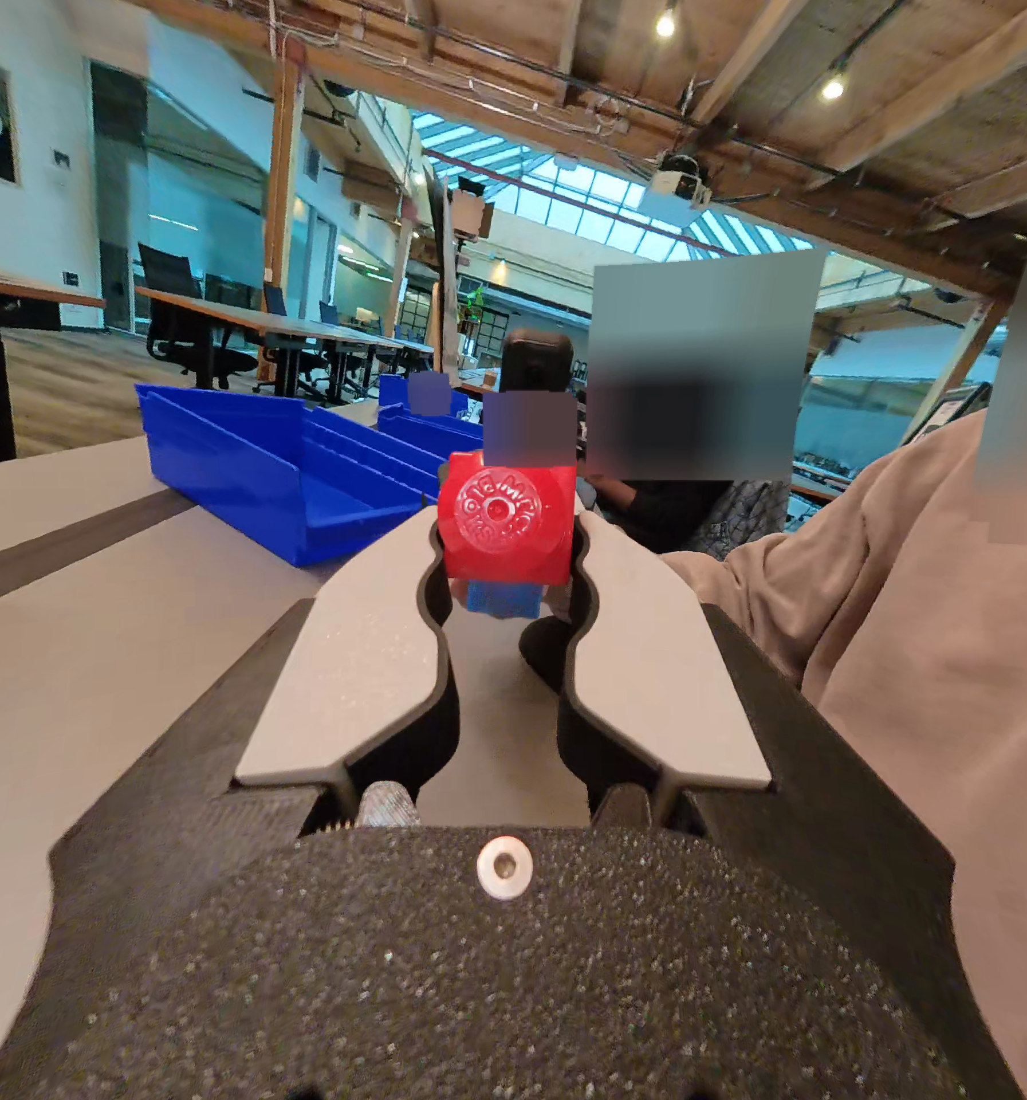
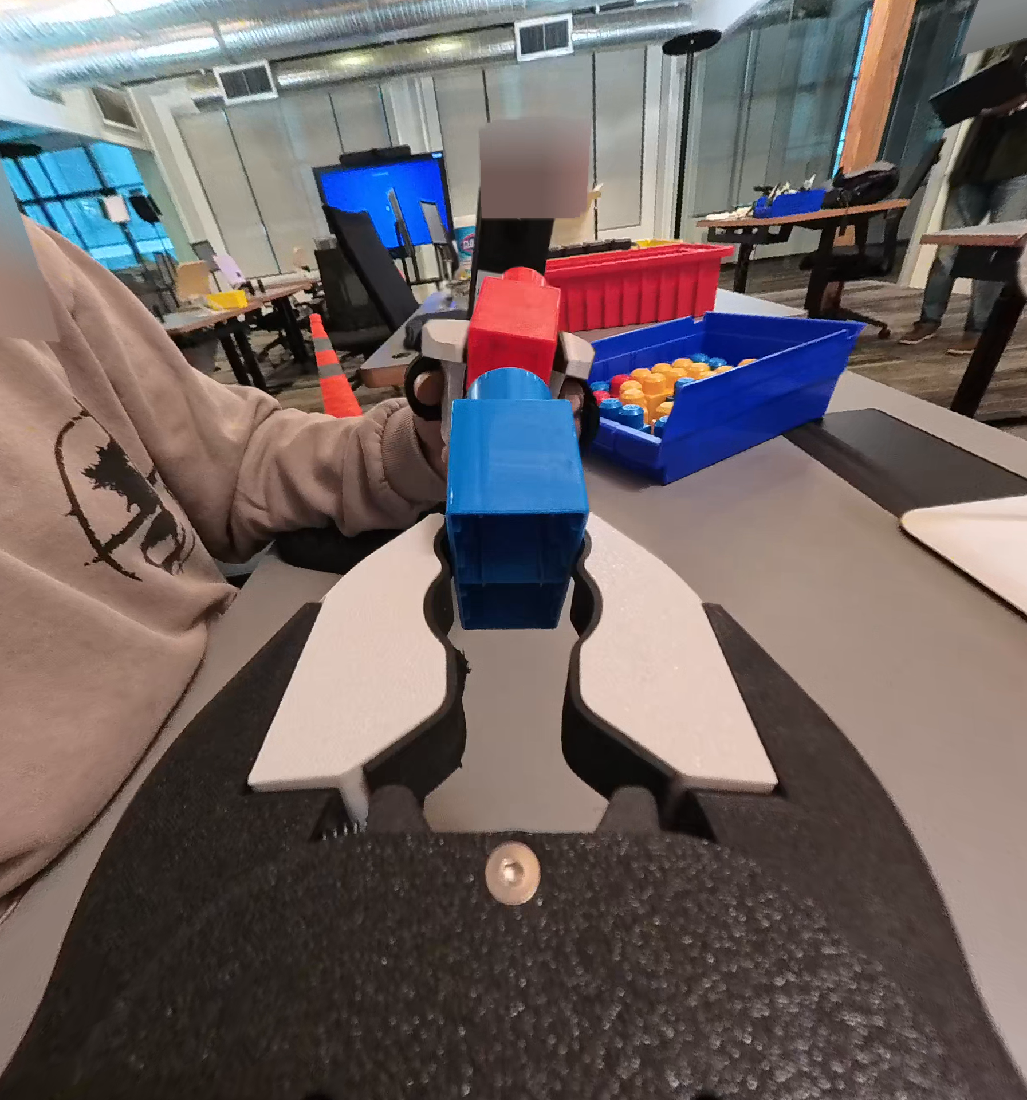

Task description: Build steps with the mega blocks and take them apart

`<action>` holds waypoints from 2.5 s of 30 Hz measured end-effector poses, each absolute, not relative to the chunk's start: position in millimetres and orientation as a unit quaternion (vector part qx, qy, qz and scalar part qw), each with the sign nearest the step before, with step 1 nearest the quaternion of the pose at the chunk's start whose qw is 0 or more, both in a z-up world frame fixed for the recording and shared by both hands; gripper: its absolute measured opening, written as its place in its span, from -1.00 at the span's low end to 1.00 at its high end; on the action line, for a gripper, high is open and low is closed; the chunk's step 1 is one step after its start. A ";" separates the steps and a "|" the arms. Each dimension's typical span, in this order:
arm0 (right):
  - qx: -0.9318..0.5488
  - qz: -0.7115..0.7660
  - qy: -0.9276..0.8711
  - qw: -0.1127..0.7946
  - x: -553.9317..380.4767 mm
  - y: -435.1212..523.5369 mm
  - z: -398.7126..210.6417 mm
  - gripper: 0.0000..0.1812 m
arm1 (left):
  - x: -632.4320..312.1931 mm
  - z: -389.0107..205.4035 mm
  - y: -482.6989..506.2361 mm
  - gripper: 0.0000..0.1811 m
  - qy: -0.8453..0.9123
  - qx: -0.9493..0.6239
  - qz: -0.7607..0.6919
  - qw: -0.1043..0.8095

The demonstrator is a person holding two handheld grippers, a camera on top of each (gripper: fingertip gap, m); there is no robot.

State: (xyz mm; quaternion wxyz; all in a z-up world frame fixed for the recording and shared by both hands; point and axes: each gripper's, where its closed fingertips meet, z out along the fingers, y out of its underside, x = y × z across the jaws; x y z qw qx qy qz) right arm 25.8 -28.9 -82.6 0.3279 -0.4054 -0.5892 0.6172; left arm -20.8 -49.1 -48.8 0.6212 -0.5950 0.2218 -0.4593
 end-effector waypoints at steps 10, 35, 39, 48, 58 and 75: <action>-0.408 0.599 -0.613 0.316 15.3 -44.4 -93.4 -0.60 | 2.4 -62.9 -47.3 -0.59 0.254 -0.609 -0.424 0.620; -0.428 0.403 -0.744 0.317 12.1 -50.8 -151.6 -0.60 | 8.1 -139.1 -56.6 -0.58 0.427 -0.712 -0.257 0.494; -0.429 0.375 -0.762 0.309 14.2 -50.3 -161.8 -0.60 | 8.1 -150.8 -58.6 -0.58 0.450 -0.720 -0.231 0.475; -0.418 0.499 -0.686 0.324 13.2 -49.8 -124.2 -0.60 | 4.1 -111.5 -51.2 -0.39 0.384 -0.677 -0.275 0.565; -0.392 0.700 -0.471 0.367 16.6 -23.5 -54.5 -0.61 | 15.3 -84.2 -39.4 -0.45 0.266 -0.635 -0.387 0.614; -0.438 0.523 -0.663 0.308 13.8 -35.5 -133.2 -0.54 | -6.1 -147.1 -45.6 -0.59 0.392 -0.757 -0.221 0.474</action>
